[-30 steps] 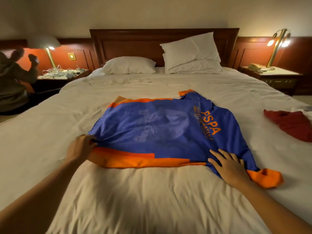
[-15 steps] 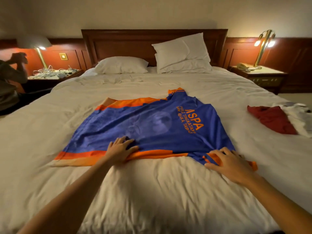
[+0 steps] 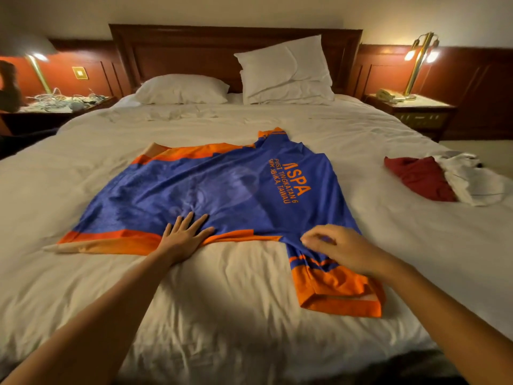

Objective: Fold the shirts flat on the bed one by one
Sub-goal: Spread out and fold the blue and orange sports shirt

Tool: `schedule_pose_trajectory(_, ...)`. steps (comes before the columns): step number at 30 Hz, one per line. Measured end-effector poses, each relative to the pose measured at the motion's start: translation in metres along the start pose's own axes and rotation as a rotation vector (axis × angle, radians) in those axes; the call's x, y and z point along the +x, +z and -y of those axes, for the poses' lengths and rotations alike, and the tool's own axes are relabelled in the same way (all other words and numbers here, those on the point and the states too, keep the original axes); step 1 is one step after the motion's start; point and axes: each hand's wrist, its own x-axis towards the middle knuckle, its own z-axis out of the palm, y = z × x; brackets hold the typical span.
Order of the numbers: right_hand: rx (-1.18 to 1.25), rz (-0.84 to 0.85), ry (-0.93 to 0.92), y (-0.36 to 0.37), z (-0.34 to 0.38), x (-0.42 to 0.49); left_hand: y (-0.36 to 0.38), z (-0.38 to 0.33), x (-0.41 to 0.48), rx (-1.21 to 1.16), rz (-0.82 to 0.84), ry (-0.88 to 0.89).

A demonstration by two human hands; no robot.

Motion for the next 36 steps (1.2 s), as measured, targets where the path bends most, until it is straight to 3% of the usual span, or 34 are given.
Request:
schedule_pose_trajectory(2,-0.192,0.19,0.013,0.011,-0.003,-0.001,0.0,0.0,-0.002,0.004,0.003,-0.002)
schedule_pose_trajectory(3,-0.177,0.307,0.051,0.015,-0.005,-0.001,0.001,0.0,-0.003,0.005,0.006,-0.002)
schedule_pose_trajectory(6,0.064,0.632,0.17,0.017,-0.008,0.003,0.002,0.001,-0.005,-0.007,0.006,-0.006)
schedule_pose_trajectory(7,0.11,0.63,0.175,0.016,-0.009,0.007,0.002,0.001,-0.006,-0.007,0.008,-0.005)
schedule_pose_trajectory(8,0.127,0.525,0.168,0.015,-0.011,0.013,0.001,0.002,-0.007,-0.012,0.007,-0.003)
schedule_pose_trajectory(12,-0.085,-0.25,0.121,0.004,-0.042,0.033,0.001,0.004,-0.014,-0.063,-0.021,-0.003)
schedule_pose_trajectory(14,-0.221,-0.374,0.27,-0.003,-0.065,0.033,0.0,0.002,-0.02,-0.11,-0.065,0.006)
schedule_pose_trajectory(16,-0.302,-0.334,0.435,-0.001,-0.085,0.025,-0.001,-0.002,-0.024,-0.15,-0.098,0.018)
schedule_pose_trajectory(20,-0.784,-0.093,0.451,0.025,-0.11,0.005,-0.007,-0.014,-0.027,-0.081,0.015,-0.019)
schedule_pose_trajectory(22,-0.81,-0.055,0.44,0.024,-0.113,0.001,-0.009,-0.028,-0.031,-0.008,0.014,-0.021)
schedule_pose_trajectory(24,-0.698,-0.043,0.401,0.017,-0.111,-0.003,-0.01,-0.055,-0.042,-0.006,-0.131,0.015)
schedule_pose_trajectory(25,-0.564,-0.078,0.359,0.013,-0.108,-0.008,-0.011,-0.073,-0.049,-0.064,-0.223,0.072)
schedule_pose_trajectory(27,-0.272,-0.207,0.195,0.004,-0.1,-0.027,-0.01,-0.114,-0.065,-0.217,-0.304,0.353)
schedule_pose_trajectory(29,-0.204,-0.292,-0.013,-0.004,-0.093,-0.051,-0.008,-0.153,-0.087,-0.313,-0.169,0.689)
schedule_pose_trajectory(31,-0.296,-0.244,-0.109,-0.013,-0.093,-0.072,-0.003,-0.179,-0.103,-0.19,-0.082,0.914)
schedule_pose_trajectory(34,-0.429,-0.136,-0.145,-0.022,-0.095,-0.089,0.007,-0.197,-0.109,0.061,-0.09,0.955)
schedule_pose_trajectory(36,-0.469,-0.128,-0.192,-0.023,-0.098,-0.093,0.006,-0.198,-0.11,0.033,-0.055,0.949)
